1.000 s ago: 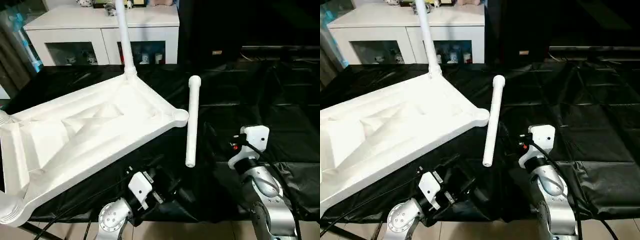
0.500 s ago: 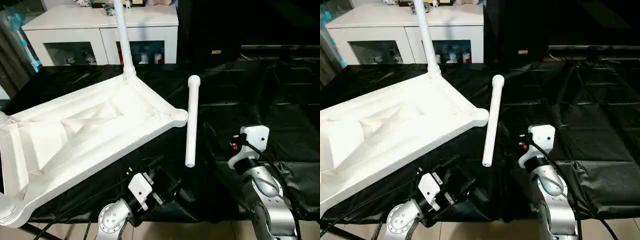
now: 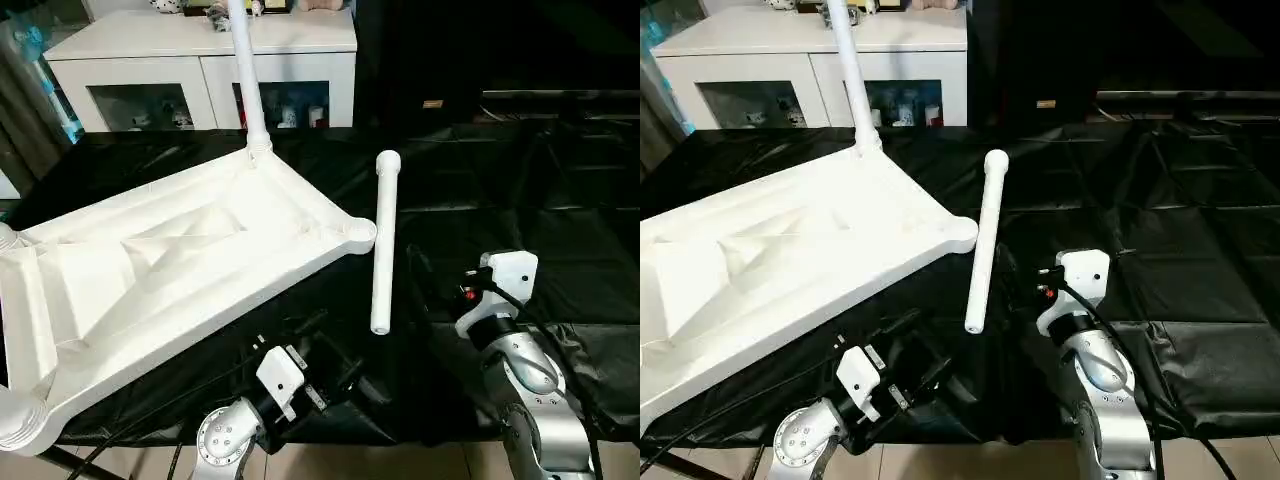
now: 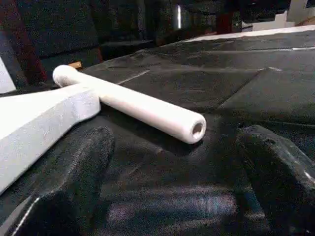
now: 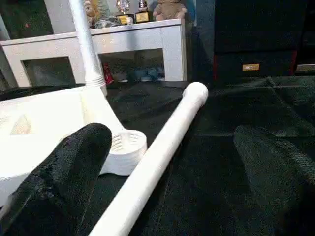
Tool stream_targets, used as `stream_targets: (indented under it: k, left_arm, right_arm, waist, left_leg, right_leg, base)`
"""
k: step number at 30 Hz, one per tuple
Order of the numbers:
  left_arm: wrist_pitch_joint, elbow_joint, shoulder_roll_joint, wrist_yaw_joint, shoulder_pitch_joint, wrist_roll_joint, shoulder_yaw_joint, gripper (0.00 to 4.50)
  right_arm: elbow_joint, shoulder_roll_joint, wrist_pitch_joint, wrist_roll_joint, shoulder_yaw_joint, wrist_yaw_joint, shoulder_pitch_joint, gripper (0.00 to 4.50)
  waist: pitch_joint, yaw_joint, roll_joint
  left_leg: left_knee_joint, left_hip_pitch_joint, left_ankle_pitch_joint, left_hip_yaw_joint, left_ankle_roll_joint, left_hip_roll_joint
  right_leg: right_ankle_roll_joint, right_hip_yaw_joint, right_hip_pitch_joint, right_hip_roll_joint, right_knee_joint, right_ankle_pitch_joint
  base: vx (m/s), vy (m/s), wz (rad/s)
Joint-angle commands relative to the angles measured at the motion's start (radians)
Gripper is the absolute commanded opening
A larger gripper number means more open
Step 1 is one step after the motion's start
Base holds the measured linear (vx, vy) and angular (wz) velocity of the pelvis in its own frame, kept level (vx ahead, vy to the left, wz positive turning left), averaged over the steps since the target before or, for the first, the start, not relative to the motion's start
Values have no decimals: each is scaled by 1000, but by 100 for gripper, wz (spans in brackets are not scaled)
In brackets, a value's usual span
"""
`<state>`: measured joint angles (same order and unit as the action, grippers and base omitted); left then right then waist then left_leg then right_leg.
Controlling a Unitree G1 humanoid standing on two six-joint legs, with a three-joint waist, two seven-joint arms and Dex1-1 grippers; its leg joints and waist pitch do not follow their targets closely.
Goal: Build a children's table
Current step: Insert table leg to table base
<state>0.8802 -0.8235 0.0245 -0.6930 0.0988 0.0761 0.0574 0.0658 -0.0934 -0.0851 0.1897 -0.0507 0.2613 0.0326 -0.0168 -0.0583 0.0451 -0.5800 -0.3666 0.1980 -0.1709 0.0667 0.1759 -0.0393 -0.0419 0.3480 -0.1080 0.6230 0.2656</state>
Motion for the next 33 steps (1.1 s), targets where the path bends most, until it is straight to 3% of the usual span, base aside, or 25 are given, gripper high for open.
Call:
stream_targets:
  k: [1,3,5,7,8,9,10,11,12,13,15,16,17,18,20,24,25,26,27,28,29,30,31,32,33]
  left_arm:
    - [-668,524,-83,279,207,-174,-196,447]
    - [-668,522,-84,277,208,-174,-195,447]
    - [-667,521,-84,277,209,-173,-195,447]
    - [-666,518,-85,276,210,-173,-194,447]
    - [-666,518,-85,276,210,-173,-194,447]
    - [-667,517,-84,276,211,-172,-194,447]
    - [-667,517,-84,276,211,-172,-194,447]
    - [-668,518,-83,275,211,-172,-193,447]
    - [-670,519,-82,274,210,-171,-191,447]
    - [-674,522,-80,271,209,-171,-189,447]
    - [-678,524,-79,268,208,-171,-186,447]
    - [-680,523,-79,265,207,-170,-184,447]
    - [-680,523,-80,264,207,-169,-183,447]
    - [-680,522,-80,263,208,-169,-183,447]
    - [-680,521,-81,261,209,-169,-183,447]
    - [-680,518,-91,256,213,-172,-188,447]
    - [-680,518,-91,256,213,-172,-188,447]
    - [-679,518,-92,256,215,-171,-189,447]
    - [-680,519,-94,258,217,-171,-190,447]
    - [-681,521,-97,258,216,-172,-192,447]
    - [-681,523,-98,259,215,-172,-193,447]
    - [-681,523,-98,259,215,-172,-193,447]
    - [-681,527,-100,260,212,-172,-194,447]
    - [-679,530,-103,261,207,-173,-196,447]
    - [-677,531,-103,263,204,-172,-196,447]
  right_arm:
    - [0,-3,-10,5,-1,-2,11,450]
    - [1,-2,-10,4,0,-3,11,450]
    - [0,-2,-9,3,1,-3,11,450]
    - [0,-2,-8,3,1,-3,10,450]
    - [0,-2,-8,3,1,-3,10,450]
    - [2,-2,-9,3,1,-4,10,450]
    - [2,-2,-9,3,1,-4,10,450]
    - [4,-4,-10,4,-1,-4,9,450]
    - [7,-5,-12,4,-2,-4,7,450]
    - [14,-8,-15,5,-4,-5,2,450]
    - [19,-9,-16,5,-6,-6,-3,450]
    - [24,-9,-15,4,-6,-7,-10,450]
    - [25,-9,-15,4,-6,-7,-12,450]
    - [26,-9,-15,4,-6,-7,-14,450]
    - [25,-7,-13,3,-4,-8,-17,450]
    - [2,3,-5,0,1,-14,2,450]
    - [2,3,-5,0,1,-14,2,450]
    - [-4,4,-3,0,2,-15,7,450]
    - [-12,6,-1,0,3,-15,15,450]
    - [-18,9,1,-1,6,-16,20,450]
    - [-23,10,3,-1,7,-15,24,450]
    - [-23,10,3,-1,7,-15,24,450]
    - [-26,12,5,-2,10,-15,26,450]
    - [-36,15,10,-3,13,-13,30,450]
    - [-42,15,12,-4,14,-12,31,450]
  waist:
    - [24,-2,-24]
    - [25,-1,-24]
    - [33,-1,-25]
    - [52,0,-26]
    - [52,0,-26]
    - [57,-1,-23]
    - [49,1,-22]
    - [45,1,-17]
    - [27,9,-11]
    - [12,18,-12]
    - [-7,36,-8]
    - [-3,41,2]
    - [0,45,-3]
    - [6,45,-4]
    - [14,46,-4]
    - [18,44,-14]
    - [25,41,-12]
    - [25,41,-12]
    - [46,38,-13]
    - [64,40,-18]
    - [82,30,-14]
    - [82,31,-22]
    - [101,9,-15]
    - [97,10,-19]
    - [88,7,-10]
  left_leg:
    - [75,1,221,16,-70,53]
    - [72,-3,182,17,-76,52]
    - [53,-11,19,13,-124,45]
    - [18,-22,-171,5,-224,24]
    - [18,-22,-171,5,-224,24]
    - [13,-32,-126,1,-269,17]
    - [24,-32,24,2,-256,27]
    - [33,-26,116,3,-235,35]
    - [59,-12,343,8,-152,47]
    - [74,-3,493,19,-59,52]
    - [91,13,633,34,29,50]
    - [101,17,657,44,51,50]
    - [105,14,645,45,51,49]
    - [111,7,597,46,44,48]
    - [113,3,511,39,25,50]
    - [103,2,419,21,-20,51]
    - [93,-8,289,17,-52,51]
    - [93,-8,289,17,-52,51]
    - [61,-22,26,3,-161,38]
    - [27,-41,-204,-5,-263,14]
    - [1,-40,-322,-7,-312,1]
    - [-8,-54,-399,-9,-354,-10]
    - [-36,-80,-493,-4,-400,-34]
    - [-34,-93,-462,-5,-405,-31]
    - [-22,-114,-367,-8,-395,-21]
  right_leg:
    - [126,36,-14,-42,-92,59]
    - [133,36,-11,-40,-89,13]
    - [175,29,-3,-30,-70,-217]
    - [244,15,12,-18,-42,-521]
    - [244,15,12,-18,-42,-521]
    - [263,6,22,-20,-48,-482]
    - [261,6,24,-28,-66,-263]
    - [258,6,24,-31,-75,-115]
    - [218,9,23,-32,-98,231]
    - [145,17,30,-35,-113,455]
    - [64,17,35,-39,-142,603]
    - [48,16,23,-43,-145,597]
    - [45,17,17,-44,-146,574]
    - [45,21,5,-48,-145,522]
    - [68,27,1,-46,-138,389]
    - [123,35,6,-43,-129,246]
    - [158,35,10,-39,-121,102]
    - [158,35,10,-39,-121,102]
    - [245,19,26,-23,-93,-225]
    - [298,4,41,-5,-70,-501]
    - [314,0,49,3,-51,-655]
    - [323,-6,64,13,-49,-767]
    - [342,-22,92,15,-30,-969]
    - [343,-26,105,13,-40,-937]
    - [348,-43,130,8,-60,-755]
  base:
    - [0,0,0]
    - [0,0,0]
    - [0,0,0]
    - [0,0,0]
    - [0,0,0]
    - [-62,8,1]
    - [-80,21,1]
    - [-80,21,1]
    - [-82,33,-2]
    - [-76,39,-5]
    - [-76,41,-7]
    - [-50,51,-14]
    - [-50,51,-14]
    - [-22,49,-19]
    - [0,0,0]
    - [0,0,0]
    - [0,0,0]
    - [0,0,0]
    - [0,0,0]
    - [0,0,0]
    - [0,0,0]
    - [0,0,0]
    - [-93,-19,5]
    - [-93,-19,5]
    - [-145,-10,7]
